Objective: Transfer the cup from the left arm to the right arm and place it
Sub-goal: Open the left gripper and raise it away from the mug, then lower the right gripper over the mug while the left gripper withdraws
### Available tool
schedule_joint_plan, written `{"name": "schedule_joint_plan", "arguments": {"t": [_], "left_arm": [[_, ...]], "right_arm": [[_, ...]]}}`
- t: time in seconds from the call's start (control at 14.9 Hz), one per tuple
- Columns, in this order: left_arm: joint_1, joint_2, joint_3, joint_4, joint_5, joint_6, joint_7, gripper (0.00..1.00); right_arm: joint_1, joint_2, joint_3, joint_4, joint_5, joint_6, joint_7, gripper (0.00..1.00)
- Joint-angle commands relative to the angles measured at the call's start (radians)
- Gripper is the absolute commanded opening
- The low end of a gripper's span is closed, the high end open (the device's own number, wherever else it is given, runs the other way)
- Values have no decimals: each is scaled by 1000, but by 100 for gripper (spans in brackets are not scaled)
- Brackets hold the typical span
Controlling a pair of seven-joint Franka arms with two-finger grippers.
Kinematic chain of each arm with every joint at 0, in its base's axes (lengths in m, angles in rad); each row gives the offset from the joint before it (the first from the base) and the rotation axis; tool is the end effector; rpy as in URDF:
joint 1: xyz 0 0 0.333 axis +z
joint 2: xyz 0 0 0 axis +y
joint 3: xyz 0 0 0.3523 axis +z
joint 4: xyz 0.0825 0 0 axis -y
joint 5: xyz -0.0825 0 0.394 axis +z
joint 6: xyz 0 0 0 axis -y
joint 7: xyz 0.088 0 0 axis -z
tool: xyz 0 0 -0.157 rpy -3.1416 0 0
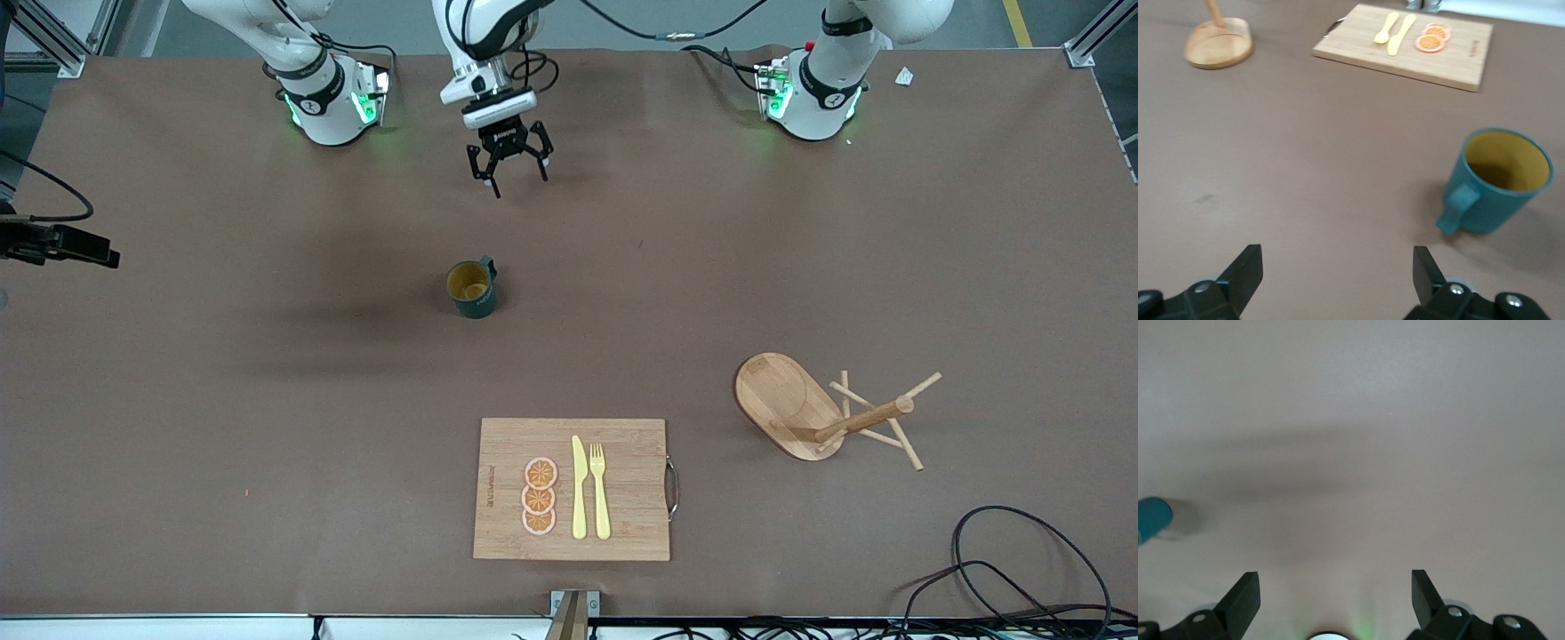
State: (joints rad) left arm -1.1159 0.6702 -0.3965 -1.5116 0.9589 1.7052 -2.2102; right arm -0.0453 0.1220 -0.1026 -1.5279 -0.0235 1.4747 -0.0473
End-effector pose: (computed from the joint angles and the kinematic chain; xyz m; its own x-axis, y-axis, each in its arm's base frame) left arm 0.2003 -0.6756 0.2695 0.6814 0.2626 0.6832 0.3854 -0.9223 -0.0300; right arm 0.5767 -0.0866 0.5543 0.9793 -0.1018 -0.1751 -0.0985 -0.9948 0.0276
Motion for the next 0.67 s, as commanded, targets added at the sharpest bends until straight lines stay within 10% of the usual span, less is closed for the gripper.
{"name": "schedule_joint_plan", "arguments": {"t": [0.0, 0.6], "left_arm": [[86, -133, -1, -35, -150, -21, 153, 99], [542, -245, 1, 80, -402, -21, 619, 100]], "right_arm": [[39, -10, 11, -17, -1, -4, 191, 100], [257, -30, 12, -267, 94, 208, 783, 100]]}}
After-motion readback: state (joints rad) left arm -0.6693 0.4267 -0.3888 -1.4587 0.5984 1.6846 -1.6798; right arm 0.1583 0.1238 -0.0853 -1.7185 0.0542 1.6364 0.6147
